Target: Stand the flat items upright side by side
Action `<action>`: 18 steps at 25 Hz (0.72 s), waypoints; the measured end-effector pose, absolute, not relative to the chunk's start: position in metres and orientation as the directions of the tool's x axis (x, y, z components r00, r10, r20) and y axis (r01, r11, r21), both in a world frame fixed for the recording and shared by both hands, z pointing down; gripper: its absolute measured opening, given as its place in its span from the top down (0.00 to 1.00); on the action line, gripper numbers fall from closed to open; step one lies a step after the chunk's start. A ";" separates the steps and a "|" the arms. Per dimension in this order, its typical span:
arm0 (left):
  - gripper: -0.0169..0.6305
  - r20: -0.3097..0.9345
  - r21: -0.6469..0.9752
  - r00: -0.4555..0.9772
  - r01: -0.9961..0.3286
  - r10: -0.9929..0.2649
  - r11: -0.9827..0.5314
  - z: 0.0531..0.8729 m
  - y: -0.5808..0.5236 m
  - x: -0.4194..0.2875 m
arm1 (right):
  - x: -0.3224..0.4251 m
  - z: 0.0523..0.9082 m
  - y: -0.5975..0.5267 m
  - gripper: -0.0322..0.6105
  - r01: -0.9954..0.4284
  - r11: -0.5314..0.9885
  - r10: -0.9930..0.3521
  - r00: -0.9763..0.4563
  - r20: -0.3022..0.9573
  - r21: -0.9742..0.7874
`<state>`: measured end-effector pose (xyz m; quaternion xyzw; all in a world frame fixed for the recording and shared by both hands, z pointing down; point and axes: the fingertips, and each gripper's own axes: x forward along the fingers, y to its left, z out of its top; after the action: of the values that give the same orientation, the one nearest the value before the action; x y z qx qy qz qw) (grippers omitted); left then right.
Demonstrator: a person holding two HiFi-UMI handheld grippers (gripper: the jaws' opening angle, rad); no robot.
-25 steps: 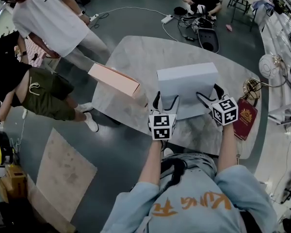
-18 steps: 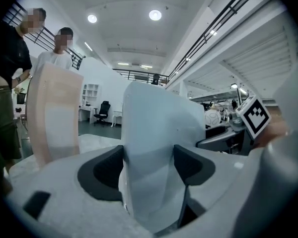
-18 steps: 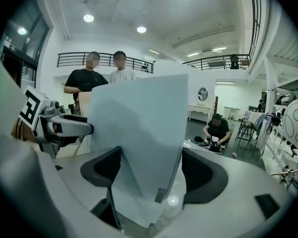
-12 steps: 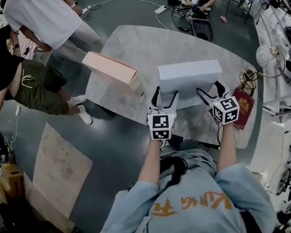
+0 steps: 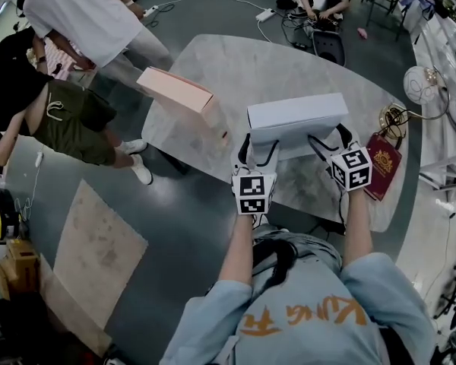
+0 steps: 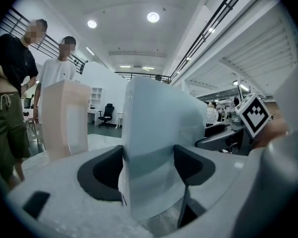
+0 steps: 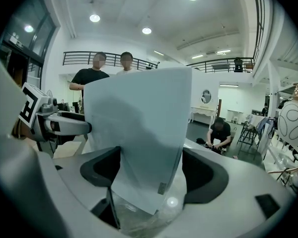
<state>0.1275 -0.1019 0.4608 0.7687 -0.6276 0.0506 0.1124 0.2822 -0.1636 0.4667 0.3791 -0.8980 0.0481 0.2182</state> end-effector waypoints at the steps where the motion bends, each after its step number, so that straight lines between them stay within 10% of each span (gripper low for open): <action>1: 0.47 0.226 0.112 0.199 -0.978 -0.954 -0.177 0.462 -0.099 0.128 | 0.282 0.468 -0.162 0.34 -0.698 0.711 -0.656 -0.617 0.434 0.082; 18: 0.60 0.286 0.176 0.068 -0.984 -0.956 -0.017 0.465 -0.052 0.120 | 0.293 0.470 -0.141 0.37 -0.713 0.700 -0.654 -0.610 0.448 0.051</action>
<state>0.1202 -0.0523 0.4649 0.7118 -0.6815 0.0431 0.1647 0.2926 -0.1407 0.4697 0.3818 -0.8947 0.0664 0.2222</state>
